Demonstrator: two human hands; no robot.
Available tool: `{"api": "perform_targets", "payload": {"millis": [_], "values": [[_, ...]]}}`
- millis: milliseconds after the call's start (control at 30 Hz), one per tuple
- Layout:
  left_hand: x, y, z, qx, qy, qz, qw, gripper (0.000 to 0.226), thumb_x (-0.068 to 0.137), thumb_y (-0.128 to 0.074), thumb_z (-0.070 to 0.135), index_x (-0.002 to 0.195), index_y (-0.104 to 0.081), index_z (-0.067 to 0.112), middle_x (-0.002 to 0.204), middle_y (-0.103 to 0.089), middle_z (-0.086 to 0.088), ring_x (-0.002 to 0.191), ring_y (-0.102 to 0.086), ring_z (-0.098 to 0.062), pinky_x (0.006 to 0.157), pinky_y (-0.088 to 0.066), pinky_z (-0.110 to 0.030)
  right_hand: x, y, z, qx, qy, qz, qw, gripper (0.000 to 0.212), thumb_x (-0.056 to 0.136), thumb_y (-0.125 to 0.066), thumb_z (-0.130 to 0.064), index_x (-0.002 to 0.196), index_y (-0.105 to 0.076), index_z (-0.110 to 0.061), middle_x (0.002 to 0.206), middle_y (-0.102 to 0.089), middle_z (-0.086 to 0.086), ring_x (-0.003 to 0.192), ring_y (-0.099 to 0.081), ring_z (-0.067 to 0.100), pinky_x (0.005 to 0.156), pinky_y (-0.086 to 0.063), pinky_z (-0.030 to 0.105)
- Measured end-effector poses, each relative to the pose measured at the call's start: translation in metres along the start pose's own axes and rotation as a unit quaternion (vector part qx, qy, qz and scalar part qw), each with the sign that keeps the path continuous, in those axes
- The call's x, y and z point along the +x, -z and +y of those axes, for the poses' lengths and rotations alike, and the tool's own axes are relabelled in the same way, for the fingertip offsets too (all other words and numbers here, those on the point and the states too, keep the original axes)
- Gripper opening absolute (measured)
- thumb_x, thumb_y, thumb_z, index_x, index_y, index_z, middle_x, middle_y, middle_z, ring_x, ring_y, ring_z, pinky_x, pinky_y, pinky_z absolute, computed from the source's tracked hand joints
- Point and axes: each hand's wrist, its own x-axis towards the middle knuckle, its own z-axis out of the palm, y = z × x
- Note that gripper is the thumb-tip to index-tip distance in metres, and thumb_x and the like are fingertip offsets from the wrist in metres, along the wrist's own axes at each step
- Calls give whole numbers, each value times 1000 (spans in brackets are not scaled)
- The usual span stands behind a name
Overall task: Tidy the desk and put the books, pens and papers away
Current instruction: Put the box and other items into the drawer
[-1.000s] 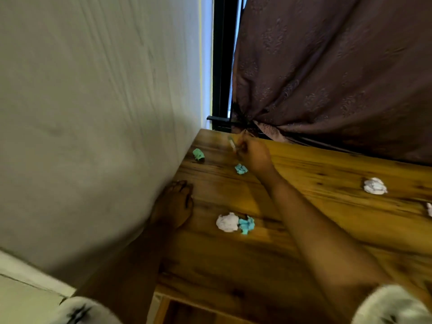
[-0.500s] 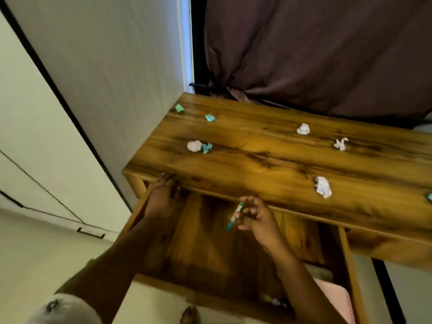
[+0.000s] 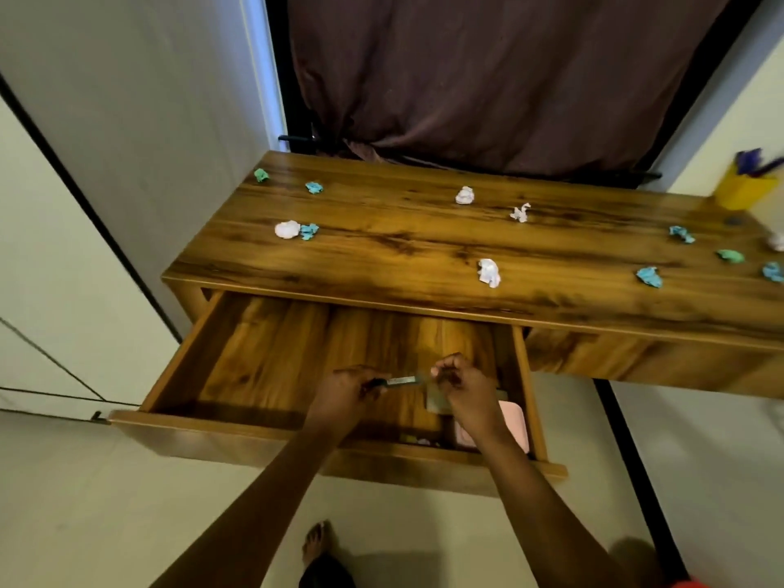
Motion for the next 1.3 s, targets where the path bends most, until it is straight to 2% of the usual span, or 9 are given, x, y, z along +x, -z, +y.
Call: {"api": "perform_targets", "payload": {"millis": [33, 100, 167, 400, 733, 933, 1100, 1200, 1300], "values": [[4, -3, 1, 13, 8, -31, 999, 25, 89, -62, 24, 114, -66, 27, 112, -66, 9, 96, -61, -5, 83, -53, -25, -4, 11, 11, -125, 19, 25, 992, 19, 93, -55, -26, 109, -61, -19, 110, -67, 0, 106, -60, 18, 85, -49, 28], [16, -11, 3, 63, 15, -93, 994, 26, 91, -60, 25, 117, -64, 26, 116, -65, 6, 101, -59, -8, 85, -48, -20, -16, 29, 35, -357, 11, 55, 933, 31, 95, -47, -32, 124, -54, -23, 124, -61, 0, 119, -51, 21, 102, -39, 37], [28, -21, 4, 126, 2, -137, 983, 28, 92, -58, 23, 119, -63, 24, 119, -63, 3, 105, -58, -12, 84, -41, -19, -27, 40, 58, -438, -8, 47, 898, 40, 96, -40, -35, 134, -45, -23, 138, -51, 1, 131, -40, 21, 109, -28, 41], [49, -60, -10, 200, 18, -253, 946, 31, 91, -57, 25, 122, -61, 19, 128, -58, -8, 117, -53, -24, 100, -42, -34, -32, 44, 79, -396, -3, 9, 918, 51, 98, -31, -39, 147, -28, -22, 155, -26, -3, 147, -5, 16, 117, -13, 42], [47, -77, -23, 168, 35, -309, 935, 32, 88, -61, 26, 120, -60, 22, 132, -55, -7, 121, -51, -23, 105, -40, -39, -32, 43, 80, -385, -8, 14, 923, 51, 98, -31, -38, 145, -30, -20, 155, -27, -2, 147, -3, 15, 118, -9, 40], [46, -81, -16, 94, 15, -348, 933, 23, 90, -60, 21, 111, -69, 23, 131, -57, 2, 122, -50, -18, 106, -36, -31, -31, 43, 82, -380, -10, 20, 925, 51, 97, -31, -40, 145, -31, -20, 154, -28, -2, 147, -5, 15, 118, -10, 40], [42, -76, -20, -12, 72, -297, 952, 24, 94, -55, 28, 114, -67, 25, 132, -56, 3, 120, -51, -17, 106, -38, -33, -33, 41, 79, -357, -14, 33, 934, 52, 98, -33, -39, 145, -33, -18, 154, -30, 2, 146, -11, 17, 118, -12, 40], [40, -73, -18, -20, 58, -328, 943, 24, 93, -54, 14, 112, -68, 19, 125, -62, -1, 115, -55, -15, 103, -42, -33, -35, 41, 81, -352, -10, 39, 935, 57, 93, -27, -43, 144, -35, -17, 153, -30, 3, 146, -13, 18, 117, -13, 40], [41, -69, -17, -21, 46, -273, 961, 29, 95, -51, 20, 121, -62, 26, 132, -57, 2, 120, -53, -17, 105, -42, -37, -35, 44, 79, -351, -15, 34, 936, 63, 90, -20, -45, 144, -34, -17, 154, -29, 3, 146, -12, 17, 117, -12, 40]]}}
